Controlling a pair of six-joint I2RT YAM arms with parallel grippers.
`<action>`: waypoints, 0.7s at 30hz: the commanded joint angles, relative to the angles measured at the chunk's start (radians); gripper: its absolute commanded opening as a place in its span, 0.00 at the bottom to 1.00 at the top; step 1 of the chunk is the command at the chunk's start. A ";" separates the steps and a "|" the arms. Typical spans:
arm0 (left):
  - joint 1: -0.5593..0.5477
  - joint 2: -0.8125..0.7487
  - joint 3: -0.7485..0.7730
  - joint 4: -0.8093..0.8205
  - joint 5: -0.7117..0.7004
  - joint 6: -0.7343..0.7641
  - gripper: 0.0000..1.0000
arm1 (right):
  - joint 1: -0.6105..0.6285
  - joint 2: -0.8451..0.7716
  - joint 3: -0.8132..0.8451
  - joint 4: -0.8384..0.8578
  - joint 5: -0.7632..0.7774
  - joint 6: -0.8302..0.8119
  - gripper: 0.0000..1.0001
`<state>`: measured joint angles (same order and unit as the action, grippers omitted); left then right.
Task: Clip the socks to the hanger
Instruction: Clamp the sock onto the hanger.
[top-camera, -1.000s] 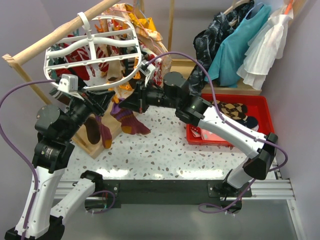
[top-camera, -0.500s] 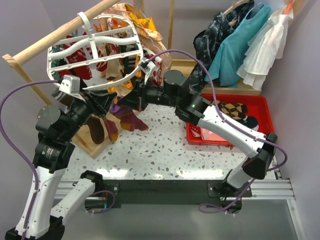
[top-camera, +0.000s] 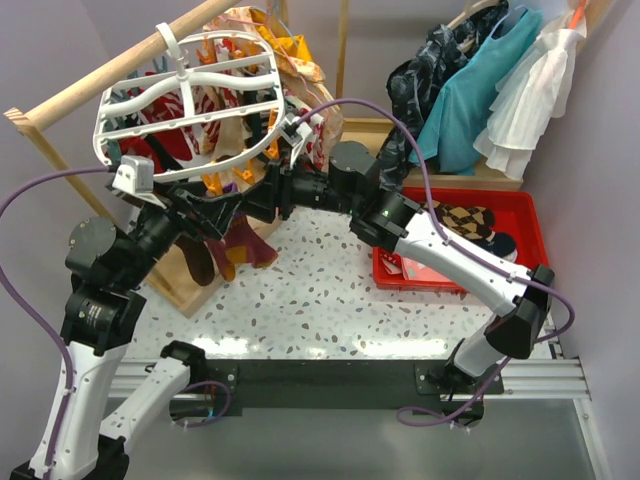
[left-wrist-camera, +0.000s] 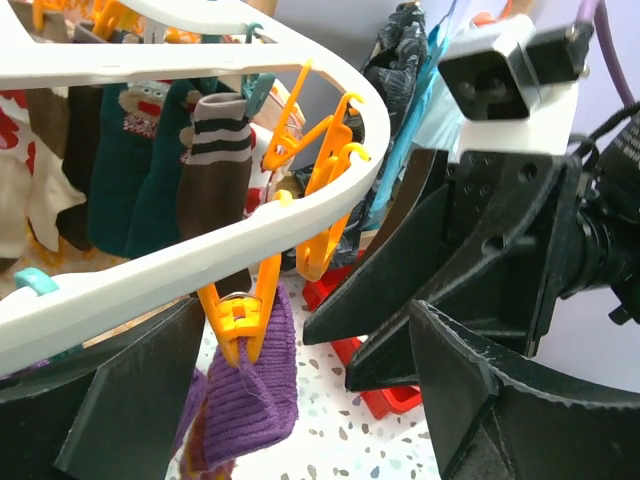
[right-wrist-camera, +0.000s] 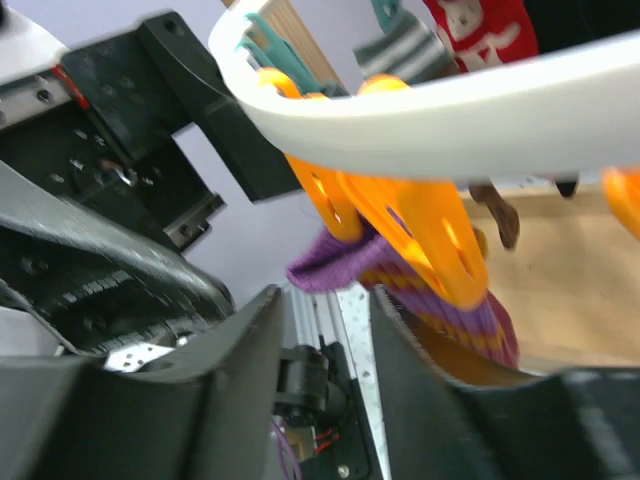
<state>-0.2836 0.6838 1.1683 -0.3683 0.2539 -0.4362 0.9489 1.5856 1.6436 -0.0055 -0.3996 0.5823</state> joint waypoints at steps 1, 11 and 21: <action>0.000 -0.007 0.057 -0.046 -0.062 -0.024 0.90 | 0.002 -0.090 -0.054 0.009 0.063 -0.093 0.49; -0.002 0.002 0.188 -0.260 -0.148 -0.055 0.89 | 0.001 -0.193 -0.174 0.001 0.211 -0.370 0.63; 0.000 -0.038 0.267 -0.363 -0.189 -0.067 0.88 | -0.041 -0.107 -0.162 0.272 -0.013 -0.420 0.73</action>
<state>-0.2836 0.6609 1.3922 -0.6910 0.0830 -0.4831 0.9207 1.4364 1.4578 0.0917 -0.2935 0.1986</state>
